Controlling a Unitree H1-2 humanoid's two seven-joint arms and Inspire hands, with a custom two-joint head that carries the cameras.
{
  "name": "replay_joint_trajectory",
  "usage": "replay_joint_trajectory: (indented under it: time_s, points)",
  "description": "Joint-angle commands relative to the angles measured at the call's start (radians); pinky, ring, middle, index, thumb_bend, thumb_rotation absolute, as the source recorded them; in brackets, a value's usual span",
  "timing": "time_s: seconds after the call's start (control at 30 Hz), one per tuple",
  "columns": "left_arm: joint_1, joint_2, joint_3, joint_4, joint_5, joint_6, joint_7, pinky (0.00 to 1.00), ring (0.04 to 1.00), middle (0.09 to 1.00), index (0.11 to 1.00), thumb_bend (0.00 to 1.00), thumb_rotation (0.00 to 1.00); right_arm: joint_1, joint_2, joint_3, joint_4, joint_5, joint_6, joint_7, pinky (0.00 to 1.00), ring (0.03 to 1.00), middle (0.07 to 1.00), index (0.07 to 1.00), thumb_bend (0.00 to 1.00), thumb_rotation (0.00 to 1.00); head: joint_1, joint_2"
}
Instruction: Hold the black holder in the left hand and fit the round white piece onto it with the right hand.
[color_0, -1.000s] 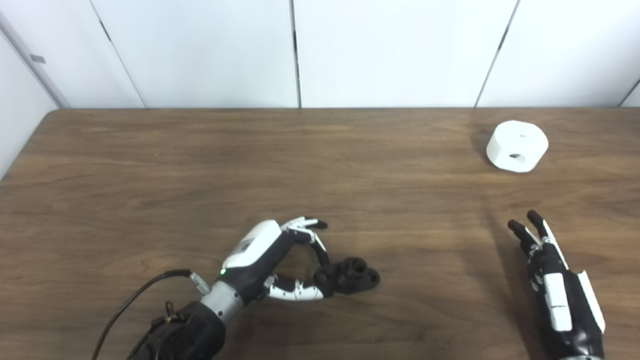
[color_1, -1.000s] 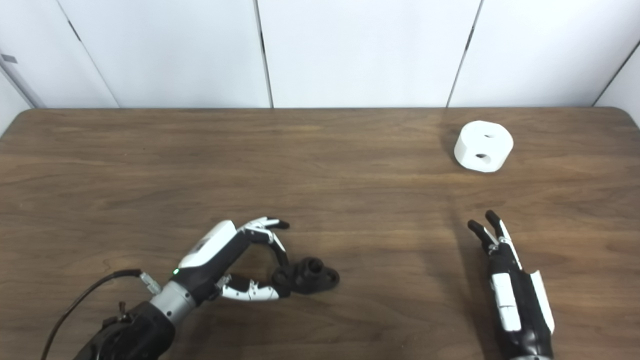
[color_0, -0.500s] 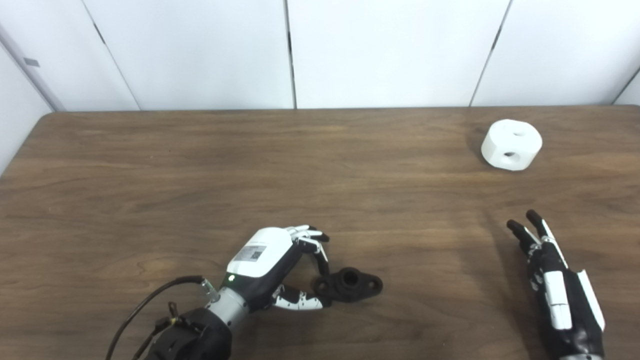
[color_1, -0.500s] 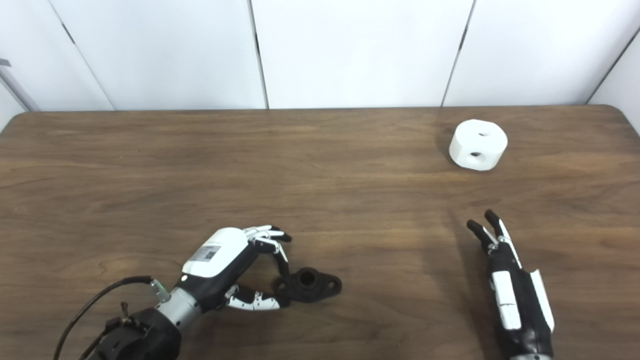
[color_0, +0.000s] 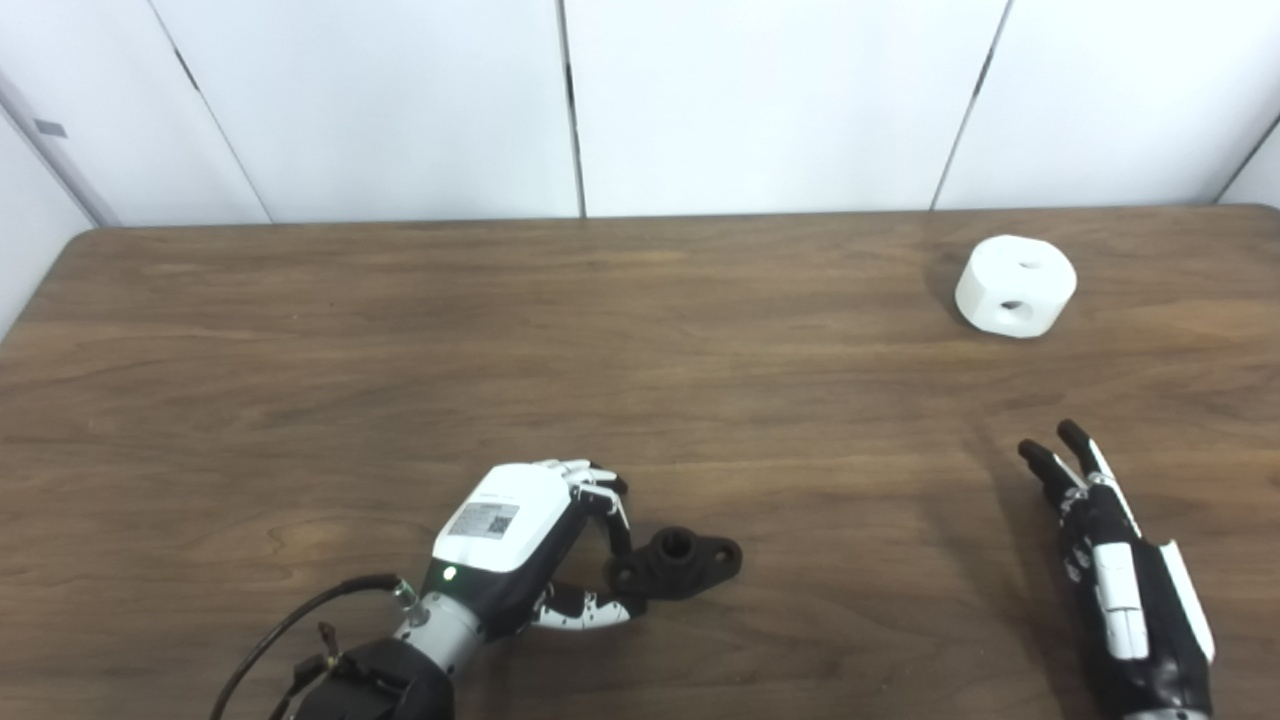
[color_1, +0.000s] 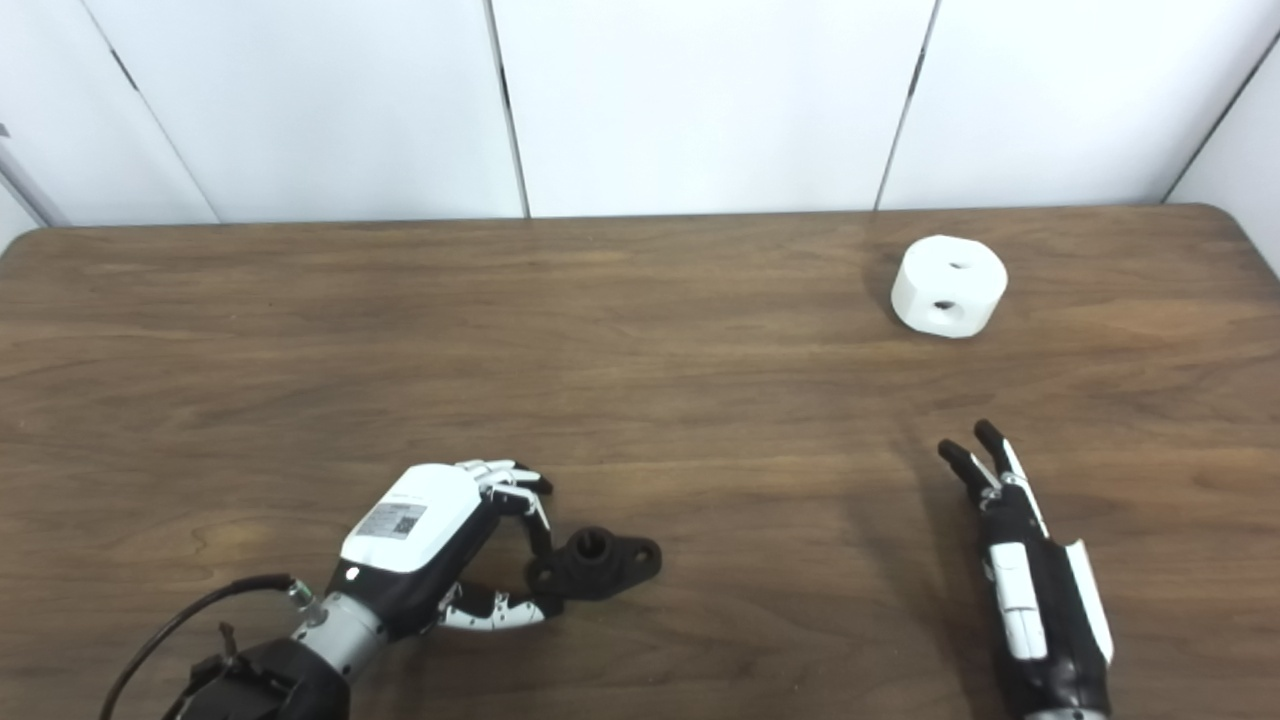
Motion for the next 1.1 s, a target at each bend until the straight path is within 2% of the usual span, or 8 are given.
replay_joint_trajectory:
  time_s: [0.0, 0.3, 0.47, 0.63, 0.8, 0.93, 1.0, 1.07]
  points:
    - [0.015, 0.017, 0.019, -0.006, 0.025, 0.002, -0.023, 0.86, 0.862, 0.81, 0.491, 0.51, 0.05, -0.007, -0.006, -0.012, -0.015, 0.005, -0.035, -0.006, 1.0, 0.942, 0.883, 0.952, 0.59, 0.96, 0.001, 0.001]
    - [0.024, -0.007, 0.05, 0.001, 0.015, -0.001, -0.053, 0.86, 0.871, 0.817, 0.492, 0.51, 0.05, -0.006, -0.013, -0.019, -0.034, 0.021, -0.022, 0.0, 1.0, 0.942, 0.883, 0.951, 0.6, 0.97, -0.002, -0.006]
    - [0.032, -0.008, 0.065, 0.009, 0.004, -0.009, -0.05, 0.86, 0.872, 0.825, 0.492, 0.51, 0.05, -0.031, -0.047, -0.027, -0.063, 0.022, 0.004, 0.012, 1.0, 0.953, 0.896, 0.946, 0.6, 0.92, -0.024, -0.015]
    - [0.038, -0.01, 0.073, 0.02, -0.004, -0.02, -0.035, 0.86, 0.869, 0.821, 0.491, 0.51, 0.05, -0.091, -0.086, -0.042, -0.115, -0.038, 0.09, -0.006, 0.96, 0.914, 0.891, 0.925, 0.61, 0.75, -0.029, -0.016]
    - [0.043, -0.013, 0.074, 0.044, 0.003, -0.04, -0.01, 0.85, 0.867, 0.815, 0.491, 0.51, 0.05, -0.167, -0.138, -0.048, -0.131, -0.112, 0.174, -0.001, 0.94, 0.939, 0.913, 0.931, 0.61, 0.62, -0.043, -0.037]
    - [0.049, -0.017, 0.077, 0.055, 0.007, -0.054, 0.005, 0.85, 0.864, 0.808, 0.491, 0.51, 0.05, -0.232, -0.175, -0.042, -0.131, -0.227, 0.223, -0.009, 0.9, 0.916, 0.899, 0.921, 0.66, 0.55, -0.038, -0.046]
    - [0.053, -0.016, 0.079, 0.063, 0.003, -0.06, 0.016, 0.85, 0.863, 0.807, 0.491, 0.51, 0.05, -0.254, -0.185, -0.042, -0.133, -0.248, 0.247, -0.003, 0.91, 0.914, 0.898, 0.92, 0.66, 0.53, -0.048, -0.058]
    - [0.057, -0.014, 0.081, 0.07, 0.001, -0.065, 0.024, 0.85, 0.863, 0.808, 0.491, 0.51, 0.05, -0.282, -0.204, -0.04, -0.126, -0.266, 0.262, 0.005, 0.92, 0.926, 0.909, 0.927, 0.68, 0.47, -0.068, -0.072]
